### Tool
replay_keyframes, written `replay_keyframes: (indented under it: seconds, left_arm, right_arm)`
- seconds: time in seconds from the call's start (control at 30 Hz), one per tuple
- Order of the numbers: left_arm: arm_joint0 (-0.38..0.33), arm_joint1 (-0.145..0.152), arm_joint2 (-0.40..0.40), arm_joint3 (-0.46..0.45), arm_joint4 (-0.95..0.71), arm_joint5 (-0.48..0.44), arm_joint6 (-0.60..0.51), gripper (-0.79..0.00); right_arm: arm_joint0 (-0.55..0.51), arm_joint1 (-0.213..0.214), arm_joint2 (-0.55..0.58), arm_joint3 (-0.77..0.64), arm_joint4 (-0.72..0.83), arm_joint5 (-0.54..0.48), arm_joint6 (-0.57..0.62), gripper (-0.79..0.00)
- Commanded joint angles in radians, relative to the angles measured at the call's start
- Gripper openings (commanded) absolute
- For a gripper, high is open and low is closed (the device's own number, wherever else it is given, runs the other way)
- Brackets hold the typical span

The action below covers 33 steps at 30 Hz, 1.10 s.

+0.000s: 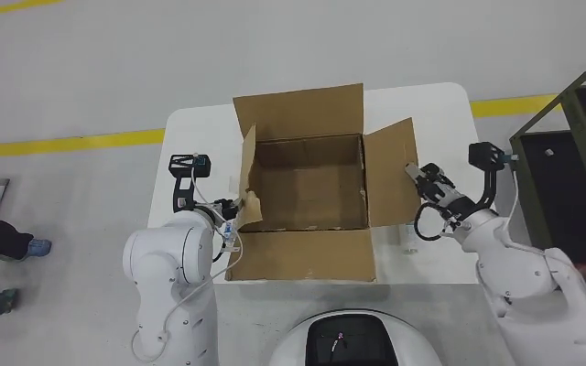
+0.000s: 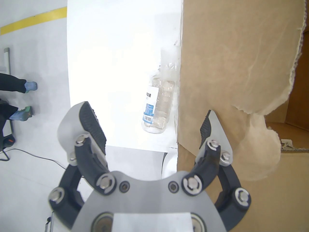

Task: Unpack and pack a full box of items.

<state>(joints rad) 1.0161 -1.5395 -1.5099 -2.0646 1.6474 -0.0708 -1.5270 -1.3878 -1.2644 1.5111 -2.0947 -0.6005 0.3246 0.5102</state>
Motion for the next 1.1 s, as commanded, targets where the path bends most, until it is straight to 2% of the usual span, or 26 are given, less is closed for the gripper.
replay_keyframes:
  seconds: [0.0, 0.17, 0.37, 0.47, 0.53, 0.57, 0.63, 0.9, 1.0, 1.07]
  left_arm:
    - [0.000, 0.000, 0.000, 0.000, 0.000, 0.000, 0.000, 0.000]
    - [0.000, 0.000, 0.000, 0.000, 0.000, 0.000, 0.000, 0.000]
    - [0.000, 0.000, 0.000, 0.000, 0.000, 0.000, 0.000, 0.000]
    - [0.013, 0.003, -0.017, -0.030, 0.002, 0.005, 0.058, 0.000]
    - [0.013, 0.005, -0.036, -0.063, 0.003, 0.010, 0.067, 0.000]
    - [0.011, 0.006, -0.044, -0.076, 0.003, 0.011, 0.067, 0.000]
    - [0.004, 0.009, -0.058, -0.101, 0.006, 0.010, 0.064, 0.000]
    - [-0.046, 0.016, -0.102, -0.193, -0.032, 0.022, 0.037, 0.000]
    - [-0.085, 0.013, -0.078, -0.241, -0.134, 0.046, 0.003, 0.000]
    - [-0.116, 0.013, -0.034, -0.259, -0.184, 0.033, -0.009, 0.000]
  right_arm:
    - [-0.018, 0.008, 0.023, -0.036, -0.101, 0.004, 0.032, 0.000]
    - [-0.045, 0.021, 0.059, -0.107, -0.203, -0.018, 0.112, 0.000]
    - [-0.029, 0.018, 0.025, -0.080, -0.143, -0.034, 0.122, 0.000]
    - [-0.011, 0.014, 0.003, -0.046, -0.081, -0.046, 0.105, 0.000]
    - [-0.003, 0.013, -0.011, -0.017, -0.070, -0.056, 0.107, -0.416]
    - [0.002, 0.012, -0.016, -0.006, -0.056, -0.057, 0.106, -0.514]
    - [0.012, 0.011, -0.022, 0.020, -0.026, -0.054, 0.102, -0.785]
    - [0.028, 0.008, -0.024, 0.068, 0.066, -0.078, 0.071, -0.785]
    - [0.030, 0.009, -0.015, 0.069, 0.074, -0.086, 0.069, -0.785]
    - [0.029, 0.011, -0.010, 0.065, 0.067, -0.090, 0.073, -0.785]
